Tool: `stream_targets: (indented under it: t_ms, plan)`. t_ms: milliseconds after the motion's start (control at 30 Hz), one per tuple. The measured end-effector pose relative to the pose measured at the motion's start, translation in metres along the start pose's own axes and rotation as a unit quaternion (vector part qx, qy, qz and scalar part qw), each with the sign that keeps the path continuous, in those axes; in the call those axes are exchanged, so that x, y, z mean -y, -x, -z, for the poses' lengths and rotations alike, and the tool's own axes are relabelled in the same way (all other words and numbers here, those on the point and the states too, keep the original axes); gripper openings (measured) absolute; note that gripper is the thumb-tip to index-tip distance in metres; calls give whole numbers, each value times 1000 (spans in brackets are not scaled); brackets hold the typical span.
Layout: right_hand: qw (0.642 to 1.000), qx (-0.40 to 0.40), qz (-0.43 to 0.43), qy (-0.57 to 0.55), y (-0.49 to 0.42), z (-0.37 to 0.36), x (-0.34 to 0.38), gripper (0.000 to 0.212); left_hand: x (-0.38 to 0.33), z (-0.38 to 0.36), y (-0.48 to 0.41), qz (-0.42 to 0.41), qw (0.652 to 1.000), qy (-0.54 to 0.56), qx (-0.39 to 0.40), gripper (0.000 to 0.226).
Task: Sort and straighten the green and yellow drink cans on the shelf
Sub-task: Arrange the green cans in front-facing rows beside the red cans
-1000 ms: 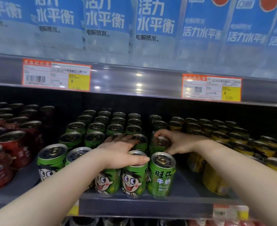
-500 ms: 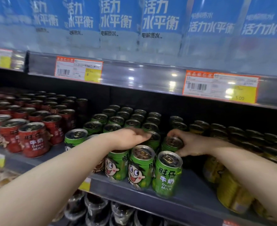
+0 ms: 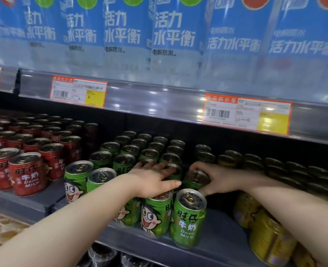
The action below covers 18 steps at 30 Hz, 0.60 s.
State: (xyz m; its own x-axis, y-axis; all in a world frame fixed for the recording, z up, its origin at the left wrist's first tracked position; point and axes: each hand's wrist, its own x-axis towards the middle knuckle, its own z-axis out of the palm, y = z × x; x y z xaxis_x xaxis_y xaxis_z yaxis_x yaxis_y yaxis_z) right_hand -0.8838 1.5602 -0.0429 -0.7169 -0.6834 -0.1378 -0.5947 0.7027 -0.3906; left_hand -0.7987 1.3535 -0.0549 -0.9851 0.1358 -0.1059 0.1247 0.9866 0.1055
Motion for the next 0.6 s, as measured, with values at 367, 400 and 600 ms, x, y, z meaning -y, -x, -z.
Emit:
stream_targets:
  t_ms: [367, 400, 600]
  plan:
    - [969, -216, -91, 78, -36, 29, -18, 42, 0, 0, 2, -3, 1000, 6, -10, 63]
    - [965, -223, -105, 95, -40, 27, -20, 48, 0, 0, 2, -3, 1000, 6, -11, 64]
    - [965, -193, -138, 113, -55, 19, -27, 68, 1, -1, -1, -6, 1000, -1, -17, 63]
